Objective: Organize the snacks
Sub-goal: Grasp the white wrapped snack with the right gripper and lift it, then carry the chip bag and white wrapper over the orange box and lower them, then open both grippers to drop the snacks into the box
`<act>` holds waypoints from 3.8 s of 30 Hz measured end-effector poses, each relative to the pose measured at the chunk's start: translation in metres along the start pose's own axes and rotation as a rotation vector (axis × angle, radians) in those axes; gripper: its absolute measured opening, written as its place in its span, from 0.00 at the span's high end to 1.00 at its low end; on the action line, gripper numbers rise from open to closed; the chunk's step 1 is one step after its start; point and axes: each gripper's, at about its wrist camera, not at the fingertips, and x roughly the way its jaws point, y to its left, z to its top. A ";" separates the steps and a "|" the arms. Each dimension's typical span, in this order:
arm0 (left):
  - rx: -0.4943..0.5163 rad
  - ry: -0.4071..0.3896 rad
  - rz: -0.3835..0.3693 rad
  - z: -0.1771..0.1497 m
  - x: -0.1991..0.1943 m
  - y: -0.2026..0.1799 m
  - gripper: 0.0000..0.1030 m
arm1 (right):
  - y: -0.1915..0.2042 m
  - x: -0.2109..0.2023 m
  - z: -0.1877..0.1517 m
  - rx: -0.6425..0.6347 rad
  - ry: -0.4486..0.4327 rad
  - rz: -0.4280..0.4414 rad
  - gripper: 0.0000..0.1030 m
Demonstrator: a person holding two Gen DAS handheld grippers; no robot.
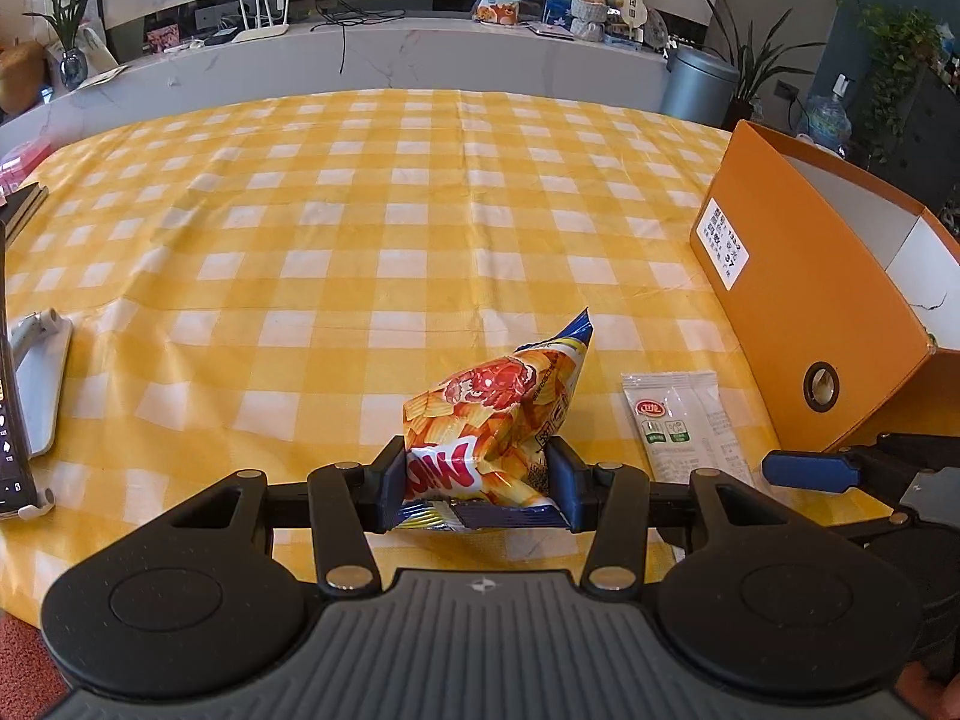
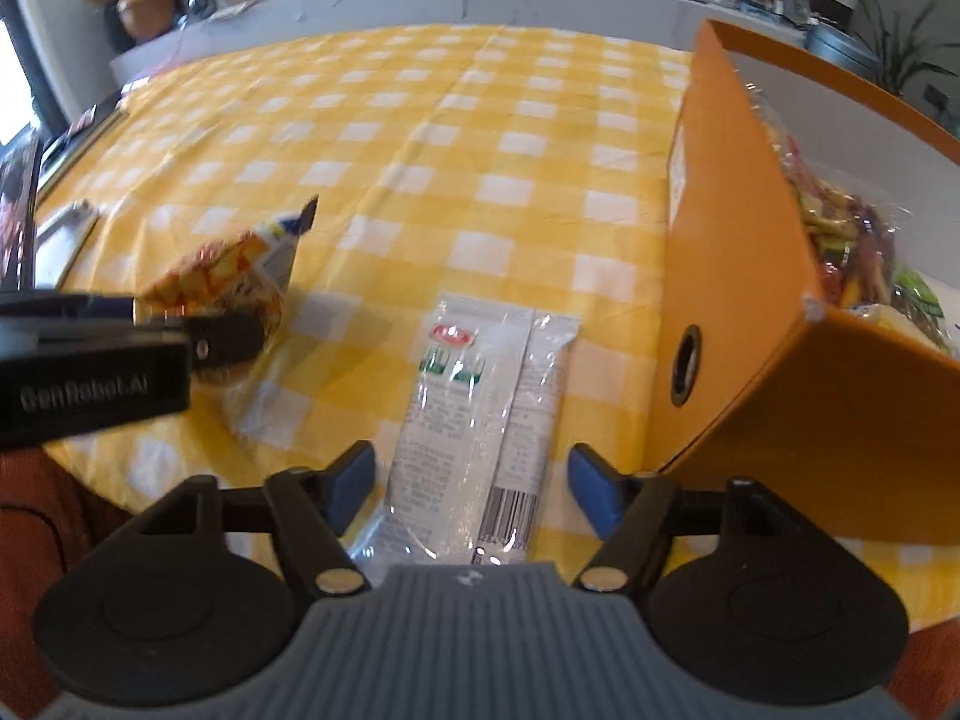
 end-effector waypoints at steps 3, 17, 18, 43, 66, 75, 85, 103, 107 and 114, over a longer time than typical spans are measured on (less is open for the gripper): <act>-0.011 -0.003 0.003 0.000 0.000 0.000 0.47 | 0.000 0.002 0.002 0.077 -0.001 -0.045 0.22; -0.030 0.005 -0.031 0.002 -0.002 0.004 0.47 | 0.020 0.003 -0.014 0.096 -0.078 -0.158 0.50; -0.034 0.005 -0.033 0.001 -0.002 0.005 0.47 | 0.019 0.002 -0.014 0.095 -0.078 -0.156 0.51; 0.086 -0.123 -0.053 0.038 -0.058 -0.048 0.47 | -0.027 -0.116 0.014 0.117 -0.370 -0.039 0.55; 0.236 0.007 -0.502 0.137 0.012 -0.209 0.47 | -0.239 -0.140 0.028 0.302 -0.289 -0.159 0.54; 0.168 0.178 -0.542 0.161 0.090 -0.249 0.47 | -0.270 -0.103 0.054 0.165 -0.126 -0.209 0.54; 0.204 0.254 -0.455 0.159 0.129 -0.273 0.46 | -0.267 -0.054 0.076 -0.068 0.004 -0.305 0.54; 0.264 0.252 -0.439 0.156 0.138 -0.279 0.23 | -0.258 -0.033 0.081 -0.139 0.073 -0.322 0.48; 0.257 0.234 -0.446 0.160 0.129 -0.277 0.17 | -0.252 -0.038 0.083 -0.165 0.075 -0.334 0.40; 0.283 0.164 -0.435 0.170 0.097 -0.275 0.13 | -0.240 -0.059 0.085 -0.201 0.078 -0.336 0.28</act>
